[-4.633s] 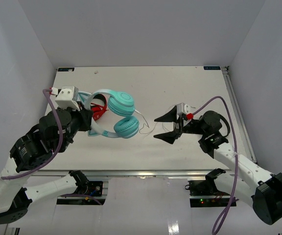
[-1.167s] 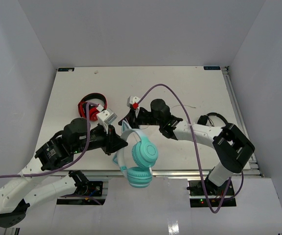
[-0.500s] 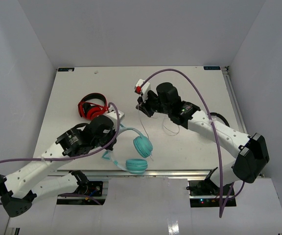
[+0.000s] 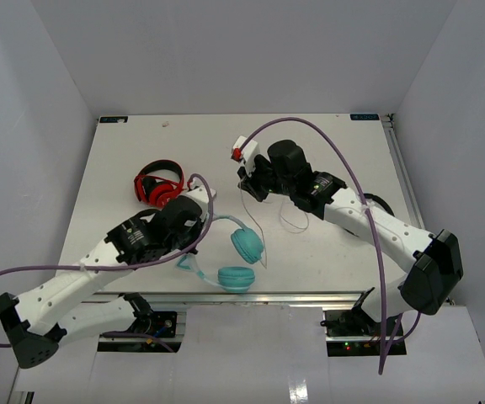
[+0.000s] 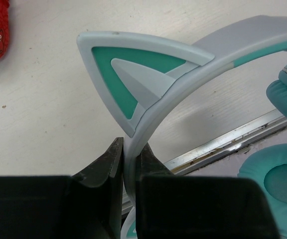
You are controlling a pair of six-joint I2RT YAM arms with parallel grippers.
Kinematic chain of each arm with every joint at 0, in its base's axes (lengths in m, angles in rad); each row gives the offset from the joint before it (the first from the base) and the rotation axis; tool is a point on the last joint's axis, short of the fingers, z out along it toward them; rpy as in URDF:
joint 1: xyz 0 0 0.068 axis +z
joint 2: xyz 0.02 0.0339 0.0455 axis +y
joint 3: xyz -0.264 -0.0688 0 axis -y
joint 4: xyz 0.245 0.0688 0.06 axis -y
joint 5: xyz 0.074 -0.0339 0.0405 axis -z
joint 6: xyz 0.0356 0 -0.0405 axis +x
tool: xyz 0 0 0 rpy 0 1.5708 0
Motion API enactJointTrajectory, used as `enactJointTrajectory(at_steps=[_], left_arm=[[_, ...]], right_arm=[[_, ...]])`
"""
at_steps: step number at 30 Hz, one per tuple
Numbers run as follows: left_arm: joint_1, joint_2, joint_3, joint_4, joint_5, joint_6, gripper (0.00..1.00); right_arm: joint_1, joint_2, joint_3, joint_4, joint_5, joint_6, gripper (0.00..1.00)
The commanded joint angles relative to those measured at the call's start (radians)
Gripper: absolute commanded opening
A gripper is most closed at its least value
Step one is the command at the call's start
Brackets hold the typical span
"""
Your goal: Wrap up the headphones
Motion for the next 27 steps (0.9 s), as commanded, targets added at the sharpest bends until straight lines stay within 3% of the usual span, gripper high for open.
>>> enactJointTrajectory(at_steps=[1,11,27], left_arm=[[-0.003,-0.185,0.060,0.059,0.014,-0.045,0.00],[-0.003,-0.285,0.130,0.177,0.090,-0.045,0.00],[-0.003,-0.179,0.120,0.386,0.184,-0.009,0.00]], right_arm=[[-0.006,-0.003,-0.034,0.072,0.030,0.025,0.08],[0.012,0.079,-0.105,0.298,-0.164,0.197,0.08],[0.076,0.216,-0.081,0.453,-0.146,0.317,0.08]])
